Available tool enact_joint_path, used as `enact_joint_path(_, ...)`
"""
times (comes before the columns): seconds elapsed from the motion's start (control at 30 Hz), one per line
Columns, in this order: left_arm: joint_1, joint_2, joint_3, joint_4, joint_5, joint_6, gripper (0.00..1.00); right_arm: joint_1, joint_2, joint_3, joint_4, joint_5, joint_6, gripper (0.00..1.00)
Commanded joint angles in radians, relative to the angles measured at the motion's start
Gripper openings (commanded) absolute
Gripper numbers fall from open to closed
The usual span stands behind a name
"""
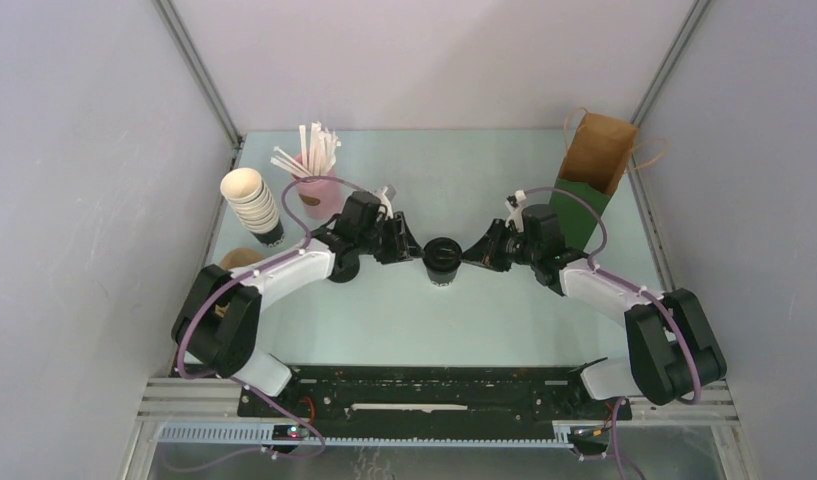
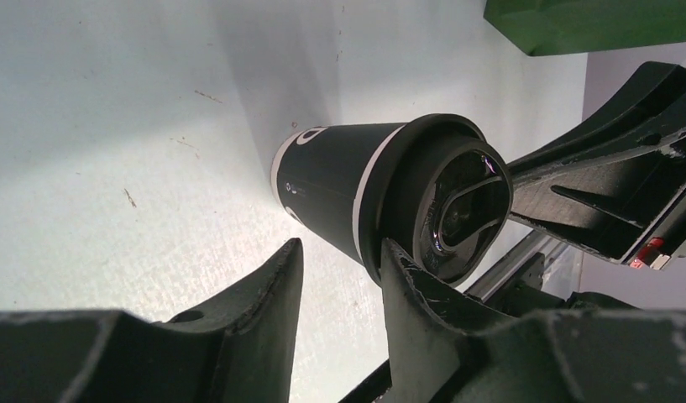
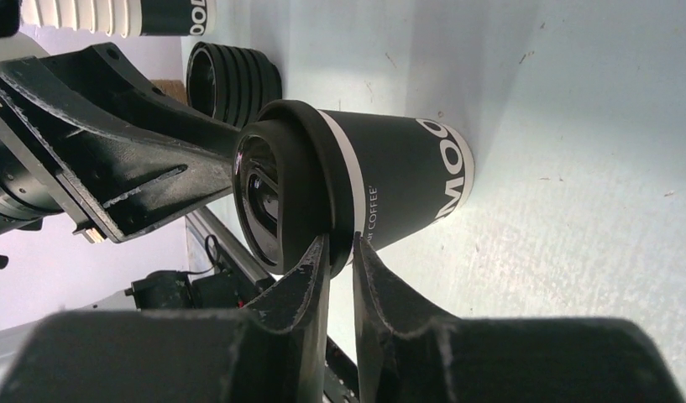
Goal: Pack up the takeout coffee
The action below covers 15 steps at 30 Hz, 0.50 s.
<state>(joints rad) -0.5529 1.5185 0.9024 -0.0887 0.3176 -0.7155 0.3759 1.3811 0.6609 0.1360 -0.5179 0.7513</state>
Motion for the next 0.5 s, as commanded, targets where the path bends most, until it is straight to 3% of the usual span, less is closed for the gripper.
enact_joint_path(0.0,-0.007,-0.003,0.055,-0.109,-0.041,0.064,0.45,-0.011,-0.010,0.025,-0.107,-0.039,-0.042,0.24)
enact_joint_path(0.47,-0.010,-0.132,0.131,-0.204,-0.065,0.121,0.69,-0.077,-0.089,0.138,-0.238,-0.078,-0.124,0.41)
